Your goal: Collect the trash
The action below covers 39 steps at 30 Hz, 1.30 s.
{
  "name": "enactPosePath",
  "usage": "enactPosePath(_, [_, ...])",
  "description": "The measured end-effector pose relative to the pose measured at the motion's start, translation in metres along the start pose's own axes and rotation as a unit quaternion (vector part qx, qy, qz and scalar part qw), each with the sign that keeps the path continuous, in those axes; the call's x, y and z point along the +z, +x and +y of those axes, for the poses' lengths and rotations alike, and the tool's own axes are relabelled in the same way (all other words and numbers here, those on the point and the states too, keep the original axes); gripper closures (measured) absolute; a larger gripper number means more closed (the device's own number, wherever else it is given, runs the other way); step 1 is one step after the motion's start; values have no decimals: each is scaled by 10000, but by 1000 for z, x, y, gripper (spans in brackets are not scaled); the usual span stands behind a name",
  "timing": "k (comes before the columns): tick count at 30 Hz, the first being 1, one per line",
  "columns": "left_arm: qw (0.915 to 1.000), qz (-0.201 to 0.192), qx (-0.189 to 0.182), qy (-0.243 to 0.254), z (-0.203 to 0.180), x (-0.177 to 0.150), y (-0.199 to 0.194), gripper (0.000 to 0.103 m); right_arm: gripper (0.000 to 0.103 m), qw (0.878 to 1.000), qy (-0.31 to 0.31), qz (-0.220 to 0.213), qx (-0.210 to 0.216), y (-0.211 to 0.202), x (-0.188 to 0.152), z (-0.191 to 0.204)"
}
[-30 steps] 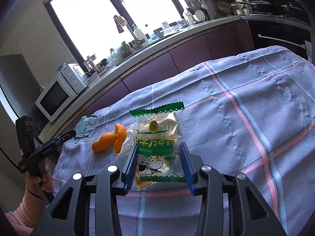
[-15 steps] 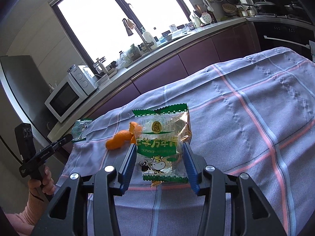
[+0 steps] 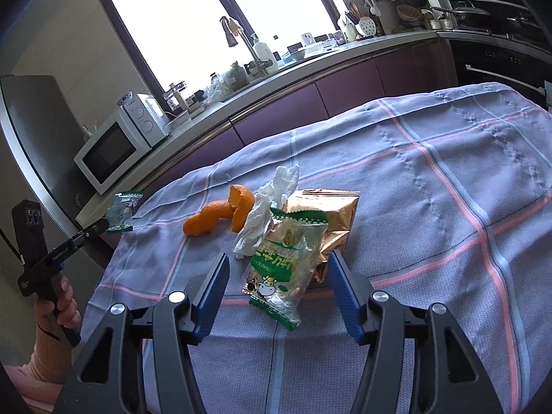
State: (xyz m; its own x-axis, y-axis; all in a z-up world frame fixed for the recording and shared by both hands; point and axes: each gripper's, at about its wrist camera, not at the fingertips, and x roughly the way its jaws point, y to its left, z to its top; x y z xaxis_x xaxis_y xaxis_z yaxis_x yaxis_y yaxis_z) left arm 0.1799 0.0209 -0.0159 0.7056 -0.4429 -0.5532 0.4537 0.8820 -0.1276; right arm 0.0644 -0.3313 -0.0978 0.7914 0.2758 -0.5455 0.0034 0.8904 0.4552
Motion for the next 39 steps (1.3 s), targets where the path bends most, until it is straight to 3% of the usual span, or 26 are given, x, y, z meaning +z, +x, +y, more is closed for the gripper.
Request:
enactPosePath(14, [10000, 74, -33, -9, -3, -8, -3, 100, 46, 9995, -190, 254, -25, 18, -6, 12])
enactPosePath(16, [9999, 93, -34, -21, -3, -10, -3, 100, 51, 9994, -182, 308, -13, 20, -8, 12])
enactPosePath(19, [9999, 110, -31, -50, -1, -12, -3, 100, 69, 9990, -164, 420, 21, 23, -11, 11])
enactPosePath(21, [9999, 125, -39, -74, 0, -14, -3, 100, 87, 9987, -181, 472, 66, 25, -13, 12])
enactPosePath(23, [9999, 136, -34, -91, 1, -16, -4, 100, 90, 9986, -169, 485, 112, 24, -15, 13])
enactPosePath(29, [9998, 127, -27, -142, 5, -19, -7, 100, 87, 9991, -193, 317, 191, 15, -10, 18])
enactPosePath(31, [9998, 120, -26, -158, 6, -20, -8, 100, 72, 9994, -259, 223, 80, 13, -6, 19])
enactPosePath(33, [9998, 111, -16, -165, 7, -21, -10, 100, 50, 9995, -265, 177, 12, 15, -3, 19])
enactPosePath(39, [9997, 123, 2, -191, 10, -24, -11, 100, 50, 9993, -278, 247, 64, 31, 5, 19])
